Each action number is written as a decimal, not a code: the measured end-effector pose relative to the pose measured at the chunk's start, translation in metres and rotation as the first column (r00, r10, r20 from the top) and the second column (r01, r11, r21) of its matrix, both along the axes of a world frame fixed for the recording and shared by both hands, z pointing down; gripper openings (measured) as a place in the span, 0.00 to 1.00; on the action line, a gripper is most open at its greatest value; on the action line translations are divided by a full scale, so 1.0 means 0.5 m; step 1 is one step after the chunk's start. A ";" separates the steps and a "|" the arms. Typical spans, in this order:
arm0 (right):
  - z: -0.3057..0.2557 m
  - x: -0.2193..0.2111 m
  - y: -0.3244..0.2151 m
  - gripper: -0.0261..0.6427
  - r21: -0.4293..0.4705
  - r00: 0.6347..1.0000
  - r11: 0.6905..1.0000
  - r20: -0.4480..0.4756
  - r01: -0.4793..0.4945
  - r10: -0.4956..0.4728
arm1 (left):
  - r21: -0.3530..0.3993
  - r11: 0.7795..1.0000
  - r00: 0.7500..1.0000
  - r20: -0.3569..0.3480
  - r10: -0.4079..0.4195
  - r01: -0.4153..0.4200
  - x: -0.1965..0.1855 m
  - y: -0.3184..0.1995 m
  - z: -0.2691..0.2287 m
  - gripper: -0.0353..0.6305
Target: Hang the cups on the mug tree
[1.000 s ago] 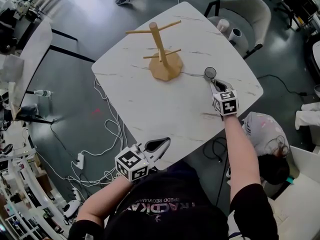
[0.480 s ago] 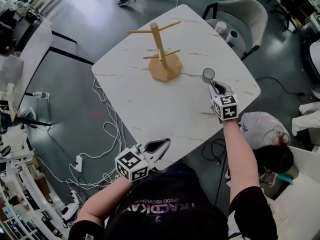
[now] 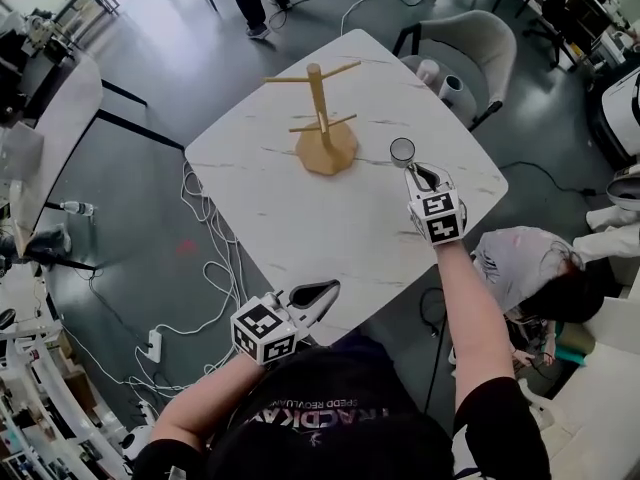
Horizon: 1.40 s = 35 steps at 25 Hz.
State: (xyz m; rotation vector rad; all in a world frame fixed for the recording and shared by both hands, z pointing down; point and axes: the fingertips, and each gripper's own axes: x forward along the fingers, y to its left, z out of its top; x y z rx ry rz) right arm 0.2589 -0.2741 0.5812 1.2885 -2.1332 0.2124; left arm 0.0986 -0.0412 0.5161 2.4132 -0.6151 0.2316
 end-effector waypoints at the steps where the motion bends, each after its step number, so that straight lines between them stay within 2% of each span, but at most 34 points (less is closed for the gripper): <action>1: -0.009 -0.003 -0.003 0.10 0.004 1.000 1.000 -0.017 0.001 -0.001 | 0.006 1.000 1.000 -0.002 0.002 -0.002 -0.003 -0.001 -0.006 0.05; 9: -0.046 -0.036 -0.039 0.10 0.019 0.983 0.999 -0.182 0.033 -0.029 | 0.032 0.999 1.000 -0.016 -0.008 0.009 -0.040 0.001 -0.031 0.05; 16: -0.068 -0.076 -0.088 0.10 0.018 0.920 0.994 -0.379 0.112 -0.097 | 0.040 0.999 1.000 -0.020 -0.016 0.017 -0.068 0.014 -0.039 0.05; 20: -0.079 -0.094 -0.112 0.10 0.010 0.849 0.984 -0.507 0.176 -0.147 | 0.039 0.999 0.999 -0.022 -0.024 0.024 -0.074 0.027 -0.039 0.05; 26: -0.078 -0.107 -0.136 0.10 -0.037 0.743 0.974 -0.640 0.224 -0.195 | 0.039 0.999 0.999 -0.026 -0.035 0.036 -0.085 0.042 -0.036 0.05; 30: -0.079 -0.123 -0.146 0.10 -0.061 0.642 0.959 -0.731 0.276 -0.231 | 0.039 0.998 0.999 -0.027 -0.043 0.044 -0.096 0.047 -0.037 0.05; 32: -0.080 -0.135 -0.147 0.10 -0.074 0.598 0.950 -0.762 0.303 -0.250 | 0.038 0.998 0.998 -0.029 -0.048 0.049 -0.100 0.050 -0.035 0.05; 35: -0.082 -0.153 -0.148 0.10 -0.081 0.559 0.939 -0.785 0.335 -0.267 | 0.038 0.998 0.998 -0.031 -0.055 0.056 -0.108 0.056 -0.032 0.05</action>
